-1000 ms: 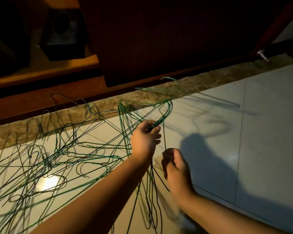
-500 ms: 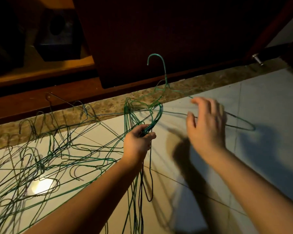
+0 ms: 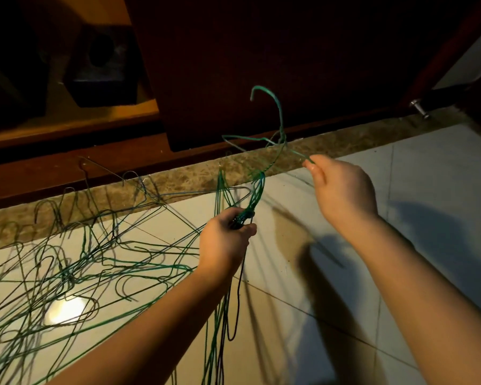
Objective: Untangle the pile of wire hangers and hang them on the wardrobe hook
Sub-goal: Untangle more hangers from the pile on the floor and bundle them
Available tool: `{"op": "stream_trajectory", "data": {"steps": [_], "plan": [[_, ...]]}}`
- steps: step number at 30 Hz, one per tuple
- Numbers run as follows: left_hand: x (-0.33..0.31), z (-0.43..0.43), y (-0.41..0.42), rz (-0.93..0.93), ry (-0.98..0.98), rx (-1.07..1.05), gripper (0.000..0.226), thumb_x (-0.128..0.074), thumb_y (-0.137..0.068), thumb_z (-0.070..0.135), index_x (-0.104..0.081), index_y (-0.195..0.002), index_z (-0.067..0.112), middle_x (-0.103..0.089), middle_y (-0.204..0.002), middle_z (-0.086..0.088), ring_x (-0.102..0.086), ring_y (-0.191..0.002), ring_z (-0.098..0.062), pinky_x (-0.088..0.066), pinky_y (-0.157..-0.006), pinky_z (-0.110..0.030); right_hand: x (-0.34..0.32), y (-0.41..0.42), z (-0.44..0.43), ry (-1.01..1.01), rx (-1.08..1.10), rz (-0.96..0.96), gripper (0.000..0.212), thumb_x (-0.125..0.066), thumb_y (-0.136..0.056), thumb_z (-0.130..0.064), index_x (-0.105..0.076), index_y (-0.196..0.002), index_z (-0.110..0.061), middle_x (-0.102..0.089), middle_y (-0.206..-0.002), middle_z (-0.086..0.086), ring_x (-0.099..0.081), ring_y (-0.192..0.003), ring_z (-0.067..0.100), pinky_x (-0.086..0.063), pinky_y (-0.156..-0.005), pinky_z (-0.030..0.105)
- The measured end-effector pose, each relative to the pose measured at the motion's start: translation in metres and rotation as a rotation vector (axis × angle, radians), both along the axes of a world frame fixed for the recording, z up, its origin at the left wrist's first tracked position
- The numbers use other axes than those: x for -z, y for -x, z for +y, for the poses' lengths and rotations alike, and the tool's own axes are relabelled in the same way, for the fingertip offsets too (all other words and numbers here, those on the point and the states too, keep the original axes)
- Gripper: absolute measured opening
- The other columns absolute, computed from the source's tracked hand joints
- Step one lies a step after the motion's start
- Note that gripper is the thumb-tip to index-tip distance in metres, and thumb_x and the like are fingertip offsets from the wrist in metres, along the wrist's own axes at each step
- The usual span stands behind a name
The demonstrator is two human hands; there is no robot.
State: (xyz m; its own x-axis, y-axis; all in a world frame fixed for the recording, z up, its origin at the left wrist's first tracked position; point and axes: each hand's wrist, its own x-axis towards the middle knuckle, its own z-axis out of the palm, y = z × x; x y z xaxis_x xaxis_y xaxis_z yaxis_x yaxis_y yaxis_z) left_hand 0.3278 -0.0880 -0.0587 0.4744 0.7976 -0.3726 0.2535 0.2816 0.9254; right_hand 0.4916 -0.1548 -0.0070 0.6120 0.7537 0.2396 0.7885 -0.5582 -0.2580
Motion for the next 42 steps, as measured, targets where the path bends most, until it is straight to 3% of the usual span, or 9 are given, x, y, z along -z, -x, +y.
{"op": "stream_trajectory", "data": {"steps": [3,7,11,15,20,25,35,39,42], "plan": [[-0.006,-0.003,-0.001,0.001,-0.018,0.045,0.025,-0.061,-0.083,-0.002,-0.062,-0.078,0.023,-0.057,-0.066,0.003,-0.042,-0.05,-0.01,-0.035,-0.051,-0.022,-0.019,0.006,0.003,-0.083,-0.044,-0.065,0.028,-0.038,-0.099,-0.03,-0.061,-0.099,-0.014,-0.064,-0.081,0.016,-0.056,-0.075,0.038,-0.029,-0.056,0.033],[-0.014,-0.012,0.002,-0.019,-0.03,0.082,0.032,-0.061,-0.083,-0.003,-0.06,-0.074,0.028,-0.06,-0.071,0.002,-0.045,-0.053,-0.009,-0.036,-0.052,-0.021,-0.026,-0.01,0.012,-0.101,0.069,0.001,0.028,-0.036,-0.099,-0.031,-0.058,-0.09,-0.015,-0.051,-0.072,0.006,-0.047,-0.069,0.029,-0.025,-0.056,0.032],[-0.027,-0.012,0.004,-0.099,0.03,0.052,0.028,-0.06,-0.083,-0.005,-0.06,-0.075,0.022,-0.056,-0.062,0.002,-0.039,-0.05,-0.013,-0.032,-0.048,-0.021,-0.005,-0.022,0.01,-0.23,0.179,0.283,0.027,-0.041,-0.098,-0.026,-0.063,-0.098,-0.011,-0.064,-0.082,0.012,-0.057,-0.082,0.032,-0.045,-0.069,0.037],[-0.04,-0.006,0.009,-0.229,0.159,0.026,0.025,-0.055,-0.084,-0.011,-0.059,-0.082,0.013,-0.054,-0.06,-0.001,-0.034,-0.046,-0.008,-0.029,-0.042,-0.015,0.023,-0.002,0.01,-0.448,0.237,0.549,0.02,-0.044,-0.095,-0.015,-0.06,-0.083,-0.019,-0.05,-0.062,-0.006,-0.048,-0.065,0.016,-0.035,-0.063,0.027],[-0.045,-0.004,0.011,-0.306,0.241,0.034,0.025,-0.054,-0.082,-0.013,-0.058,-0.081,0.012,-0.055,-0.065,-0.006,-0.037,-0.05,-0.01,-0.029,-0.043,-0.015,0.041,0.057,0.015,-0.575,0.198,0.97,0.027,-0.042,-0.097,-0.019,-0.054,-0.074,-0.025,-0.052,-0.064,-0.005,-0.042,-0.049,0.003,-0.031,-0.048,0.021],[-0.045,-0.01,0.013,-0.319,0.211,0.121,0.022,-0.054,-0.083,-0.01,-0.056,-0.079,0.011,-0.055,-0.085,-0.018,-0.04,-0.051,-0.009,-0.031,-0.044,-0.017,0.033,0.094,0.009,-0.622,0.234,1.191,0.024,-0.041,-0.099,-0.021,-0.057,-0.081,-0.022,-0.067,-0.07,-0.012,-0.056,-0.067,0.005,-0.041,-0.062,0.024],[-0.039,-0.014,0.016,-0.315,0.214,0.121,0.023,-0.052,-0.085,-0.01,-0.057,-0.084,0.012,-0.052,-0.081,-0.013,-0.043,-0.055,-0.008,-0.033,-0.047,-0.016,0.021,0.112,0.001,-0.768,0.327,1.462,0.027,-0.044,-0.097,-0.012,-0.063,-0.08,-0.02,-0.07,-0.068,-0.012,-0.06,-0.078,0.011,-0.043,-0.073,0.028],[-0.039,-0.014,0.017,-0.296,0.185,0.127,0.021,-0.053,-0.085,-0.009,-0.058,-0.085,0.011,-0.05,-0.066,-0.003,-0.042,-0.049,-0.005,-0.033,-0.047,-0.016,0.021,0.112,0.001,-0.788,0.282,1.464,0.028,-0.049,-0.094,-0.01,-0.065,-0.075,-0.02,-0.07,-0.072,-0.01,-0.061,-0.084,0.014,-0.043,-0.084,0.035],[-0.039,-0.012,0.017,-0.264,0.157,0.133,0.018,-0.053,-0.086,-0.007,-0.058,-0.088,0.01,-0.048,-0.07,-0.006,-0.041,-0.052,-0.007,-0.034,-0.048,-0.017,0.021,0.109,0.001,-0.772,0.233,1.413,0.025,-0.052,-0.092,-0.007,-0.065,-0.074,-0.02,-0.069,-0.069,-0.011,-0.062,-0.08,0.006,-0.045,-0.084,0.028]]}}
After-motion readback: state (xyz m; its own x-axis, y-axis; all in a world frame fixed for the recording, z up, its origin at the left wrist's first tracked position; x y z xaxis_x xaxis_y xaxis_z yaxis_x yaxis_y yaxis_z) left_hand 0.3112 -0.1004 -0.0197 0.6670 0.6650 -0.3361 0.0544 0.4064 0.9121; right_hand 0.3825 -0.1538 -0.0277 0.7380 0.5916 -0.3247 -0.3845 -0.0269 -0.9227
